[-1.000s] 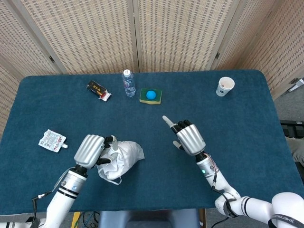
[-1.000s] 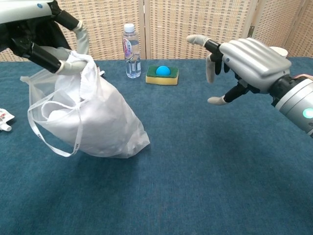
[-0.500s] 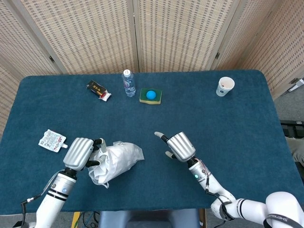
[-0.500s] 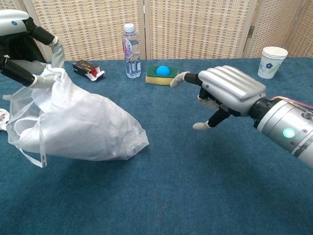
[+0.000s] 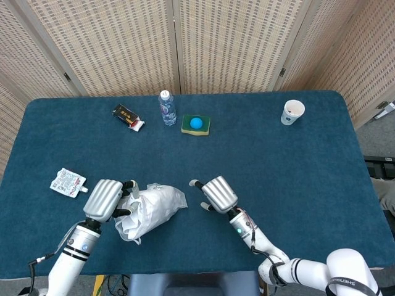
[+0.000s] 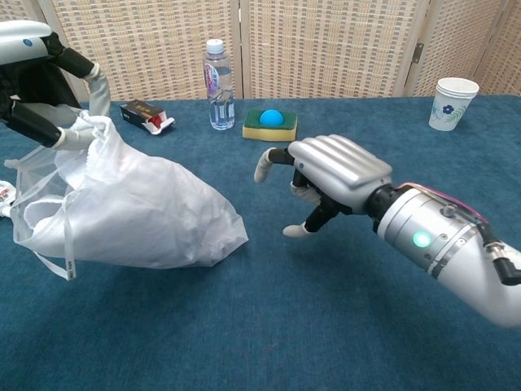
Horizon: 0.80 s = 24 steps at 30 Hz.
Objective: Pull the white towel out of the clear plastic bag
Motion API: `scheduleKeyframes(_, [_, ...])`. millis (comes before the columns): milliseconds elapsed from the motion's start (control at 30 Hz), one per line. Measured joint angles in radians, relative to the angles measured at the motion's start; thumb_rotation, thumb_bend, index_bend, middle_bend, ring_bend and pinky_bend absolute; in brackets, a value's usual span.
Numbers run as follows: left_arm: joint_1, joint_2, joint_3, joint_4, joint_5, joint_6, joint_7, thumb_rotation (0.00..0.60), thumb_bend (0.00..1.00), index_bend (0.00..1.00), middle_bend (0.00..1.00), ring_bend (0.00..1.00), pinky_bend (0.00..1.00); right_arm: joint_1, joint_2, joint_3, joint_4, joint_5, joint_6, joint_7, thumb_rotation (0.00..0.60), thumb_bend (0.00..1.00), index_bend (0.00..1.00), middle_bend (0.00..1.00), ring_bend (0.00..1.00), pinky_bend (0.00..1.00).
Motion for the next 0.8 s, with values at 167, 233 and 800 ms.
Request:
scheduleKeyframes(167, [0.007, -0.005, -0.001, 0.002, 0.001, 0.002, -0.007, 0.6, 0.74, 0.82, 1.0, 1.0, 1.0, 0.015, -0.062, 0.022, 0.041, 0.03, -0.025, -0.003, 0.6, 0.0, 0.41, 1.0, 1.0, 1.0])
scheduleKeyframes(233, [0.011, -0.008, 0.0, 0.005, 0.003, 0.002, -0.01, 0.6, 0.74, 0.82, 1.0, 1.0, 1.0, 0.02, -0.082, 0.031, 0.056, 0.04, -0.03, -0.009, 0.6, 0.0, 0.43, 1.0, 1.0, 1.0])
scheduleKeyframes(800, [0.02, -0.014, -0.007, 0.009, 0.014, -0.005, -0.016, 0.6, 0.73, 0.82, 1.0, 1.0, 1.0, 0.05, -0.176, 0.122, 0.071, 0.195, -0.133, -0.047, 0.6, 0.12, 0.5, 1.0, 1.0, 1.0])
